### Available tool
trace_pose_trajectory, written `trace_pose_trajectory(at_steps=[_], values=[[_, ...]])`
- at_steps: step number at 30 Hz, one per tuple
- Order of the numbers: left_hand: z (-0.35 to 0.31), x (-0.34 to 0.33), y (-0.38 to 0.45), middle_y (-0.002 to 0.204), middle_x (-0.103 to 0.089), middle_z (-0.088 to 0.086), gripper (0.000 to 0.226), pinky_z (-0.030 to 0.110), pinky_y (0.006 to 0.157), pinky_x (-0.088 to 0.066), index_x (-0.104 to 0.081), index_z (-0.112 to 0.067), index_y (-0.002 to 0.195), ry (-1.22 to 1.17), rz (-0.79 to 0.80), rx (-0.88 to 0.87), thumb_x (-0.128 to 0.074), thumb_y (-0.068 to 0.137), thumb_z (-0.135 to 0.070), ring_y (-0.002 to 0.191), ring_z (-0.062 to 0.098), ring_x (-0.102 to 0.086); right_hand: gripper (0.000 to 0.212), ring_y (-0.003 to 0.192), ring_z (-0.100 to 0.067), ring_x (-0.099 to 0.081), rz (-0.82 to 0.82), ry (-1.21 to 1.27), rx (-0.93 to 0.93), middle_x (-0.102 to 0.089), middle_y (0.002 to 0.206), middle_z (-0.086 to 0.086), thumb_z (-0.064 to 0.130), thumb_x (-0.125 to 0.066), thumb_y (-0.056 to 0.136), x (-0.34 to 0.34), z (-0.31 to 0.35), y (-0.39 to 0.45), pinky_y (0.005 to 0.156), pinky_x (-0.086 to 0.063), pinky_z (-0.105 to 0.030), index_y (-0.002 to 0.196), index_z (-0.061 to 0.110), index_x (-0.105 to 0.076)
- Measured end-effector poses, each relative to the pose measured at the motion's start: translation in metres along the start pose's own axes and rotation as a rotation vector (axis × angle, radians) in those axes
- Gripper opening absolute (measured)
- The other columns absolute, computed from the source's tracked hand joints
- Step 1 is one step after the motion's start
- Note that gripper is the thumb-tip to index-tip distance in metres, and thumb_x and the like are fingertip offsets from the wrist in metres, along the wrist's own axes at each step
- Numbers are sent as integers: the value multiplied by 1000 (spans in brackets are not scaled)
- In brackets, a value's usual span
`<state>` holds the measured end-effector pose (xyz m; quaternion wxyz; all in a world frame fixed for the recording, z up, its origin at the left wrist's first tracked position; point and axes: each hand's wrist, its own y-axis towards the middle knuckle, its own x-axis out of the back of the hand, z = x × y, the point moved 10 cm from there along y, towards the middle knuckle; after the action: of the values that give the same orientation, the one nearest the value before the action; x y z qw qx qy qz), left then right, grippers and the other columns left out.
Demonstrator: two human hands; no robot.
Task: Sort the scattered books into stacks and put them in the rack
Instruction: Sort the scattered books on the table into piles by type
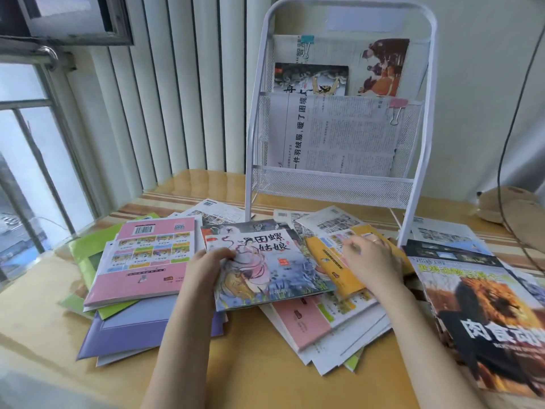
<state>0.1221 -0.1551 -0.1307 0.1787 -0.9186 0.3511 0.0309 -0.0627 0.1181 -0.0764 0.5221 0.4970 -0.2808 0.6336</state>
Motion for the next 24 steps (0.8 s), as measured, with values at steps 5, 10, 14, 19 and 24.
trace_pose_trajectory(at_steps=[5,10,14,19,24], values=[[8,1,3,91,-71,24,38,27,51,-53,-65,6,105,-17,11,68,-69,71,-11,56,28,-67,51,136,-19,-31,114,-93,192,-35,146,9,63,-24,91,-27,47,2,109,-17,-52,130,35,-40],[7,-1,-1,90,-70,24,26,26,49,-54,-65,5,98,-7,18,77,-64,77,-9,52,27,-66,50,138,-20,-19,188,-121,218,-27,149,8,68,-18,90,-35,48,5,107,-14,-58,136,54,-31],[1,2,-5,75,-71,20,18,28,51,-56,-63,5,93,-28,-29,94,-61,81,-7,51,27,-65,25,116,-16,-40,72,53,306,-46,119,7,50,-38,94,-24,60,3,101,-26,-44,92,37,-58],[-8,-3,-15,39,-59,6,22,16,27,-38,-53,0,71,-80,-4,74,-46,92,-3,27,14,-54,37,59,-14,-38,127,261,375,-41,60,6,30,-54,89,-15,58,-4,62,-30,-32,57,22,-40],[-4,14,-8,86,-63,20,12,20,36,-47,-60,0,86,-104,-133,53,-61,75,-5,33,18,-58,45,109,-21,-44,102,134,281,-46,116,-1,46,-65,80,-21,57,6,86,-41,-38,119,29,-51]])
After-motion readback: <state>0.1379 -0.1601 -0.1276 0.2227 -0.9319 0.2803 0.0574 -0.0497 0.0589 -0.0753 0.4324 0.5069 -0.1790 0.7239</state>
